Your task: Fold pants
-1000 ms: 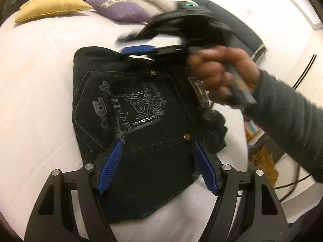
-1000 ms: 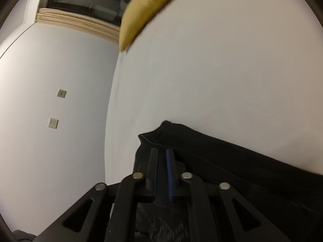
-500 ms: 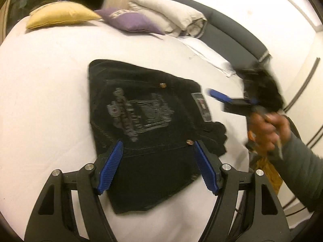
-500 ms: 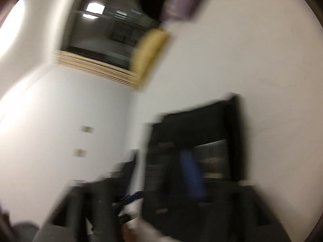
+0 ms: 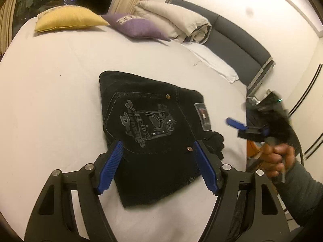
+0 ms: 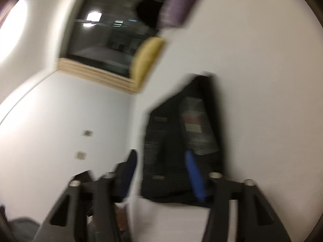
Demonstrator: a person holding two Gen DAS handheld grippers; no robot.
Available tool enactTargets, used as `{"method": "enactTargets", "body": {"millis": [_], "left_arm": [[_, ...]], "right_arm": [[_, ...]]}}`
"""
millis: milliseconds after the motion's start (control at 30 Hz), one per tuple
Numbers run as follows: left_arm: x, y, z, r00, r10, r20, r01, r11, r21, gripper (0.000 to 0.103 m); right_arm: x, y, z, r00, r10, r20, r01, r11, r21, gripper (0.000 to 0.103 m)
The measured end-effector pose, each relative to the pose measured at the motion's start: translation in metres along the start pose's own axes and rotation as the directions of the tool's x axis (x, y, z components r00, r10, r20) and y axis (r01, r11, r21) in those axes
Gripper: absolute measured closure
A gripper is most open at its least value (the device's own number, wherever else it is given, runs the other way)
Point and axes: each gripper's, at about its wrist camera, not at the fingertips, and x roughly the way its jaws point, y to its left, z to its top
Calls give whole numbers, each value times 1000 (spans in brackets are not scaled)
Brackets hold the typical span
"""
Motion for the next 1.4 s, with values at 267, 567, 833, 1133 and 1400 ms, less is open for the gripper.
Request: {"method": "enactTargets", "body": {"millis": [267,567,833,1133,1400], "left_arm": [[34,14,-21,991,36,-130,-41,998,-36,32],[20,56,30,992,75,-101,-91,983,-160,32],[65,73,43,970,33,-240,-80,979,-189,32],[94,69,53,957,-5,-289,-46,985,-167,35],[101,82,54,956,-87,-279,12,966,-258,67]], "right_arm": [[51,-34,-44,980,-121,-157,132,989,65,68],[-4,-8,5,988,-154,-4,154,988,3,25],[51,-41,44,945,-283,-162,290,957,21,24],[63,-51,44,949,-242,-201,246,969,-4,23],[73,-47,42,926,-304,-223,304,952,-38,48]]}}
